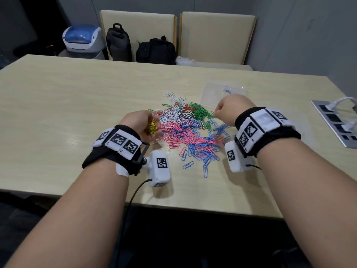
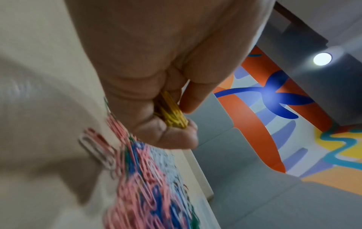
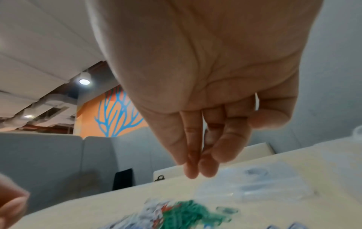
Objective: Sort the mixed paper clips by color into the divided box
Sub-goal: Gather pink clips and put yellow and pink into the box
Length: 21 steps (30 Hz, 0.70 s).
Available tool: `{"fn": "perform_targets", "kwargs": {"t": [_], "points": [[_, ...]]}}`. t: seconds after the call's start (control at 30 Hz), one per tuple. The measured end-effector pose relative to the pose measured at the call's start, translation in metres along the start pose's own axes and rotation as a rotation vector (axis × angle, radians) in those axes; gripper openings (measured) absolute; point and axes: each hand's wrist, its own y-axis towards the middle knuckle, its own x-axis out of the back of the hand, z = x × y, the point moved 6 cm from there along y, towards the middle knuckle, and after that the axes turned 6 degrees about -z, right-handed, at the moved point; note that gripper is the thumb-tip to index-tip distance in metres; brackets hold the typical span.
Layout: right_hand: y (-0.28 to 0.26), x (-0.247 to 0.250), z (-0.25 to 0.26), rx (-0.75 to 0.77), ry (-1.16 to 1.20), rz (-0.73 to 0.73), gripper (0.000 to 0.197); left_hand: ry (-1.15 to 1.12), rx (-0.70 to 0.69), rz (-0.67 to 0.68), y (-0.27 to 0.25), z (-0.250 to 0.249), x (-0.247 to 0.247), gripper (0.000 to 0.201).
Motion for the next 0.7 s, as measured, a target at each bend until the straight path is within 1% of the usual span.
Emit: {"fn": "perform_targets", "kwargs": {"t": [0.07, 0.13, 0.2, 0.23, 0.3, 0.37, 0.43, 0.47, 0.57, 0.7], "points": [[-0.002, 0.009, -0.031, -0.101, 0.034, -0.060, 0.029, 0.060, -0.007, 0.050, -0.007, 0.005, -0.023, 0.033], [-0.010, 0.016, -0.068, -0.245, 0.056, -0.107, 0.027, 0.138, 0.002, 0.119, -0.017, 0.011, -0.052, 0.032], [-0.027, 0.020, -0.100, -0.397, 0.030, -0.137, 0.029, 0.215, 0.017, 0.189, -0.028, 0.019, -0.083, 0.033], [-0.038, 0.021, -0.115, -0.477, -0.002, -0.135, 0.029, 0.246, 0.023, 0.225, -0.034, 0.023, -0.099, 0.034], [-0.057, 0.014, -0.139, -0.598, -0.063, -0.053, 0.031, 0.296, 0.029, 0.293, -0.047, 0.032, -0.130, 0.035], [-0.070, -0.001, -0.153, -0.629, -0.065, 0.071, 0.031, 0.314, 0.028, 0.341, -0.058, 0.039, -0.157, 0.034], [-0.079, -0.013, -0.157, -0.607, -0.051, 0.139, 0.024, 0.303, 0.030, 0.375, -0.068, 0.044, -0.181, 0.034], [-0.082, -0.015, -0.157, -0.596, -0.044, 0.140, 0.022, 0.293, 0.028, 0.387, -0.072, 0.045, -0.191, 0.033], [-0.089, -0.019, -0.155, -0.580, -0.046, 0.125, 0.025, 0.271, -0.036, 0.403, -0.082, 0.042, -0.216, 0.029], [-0.092, -0.023, -0.148, -0.578, -0.002, 0.131, 0.027, 0.361, -0.157, 0.370, -0.086, 0.039, -0.241, 0.019]]}}
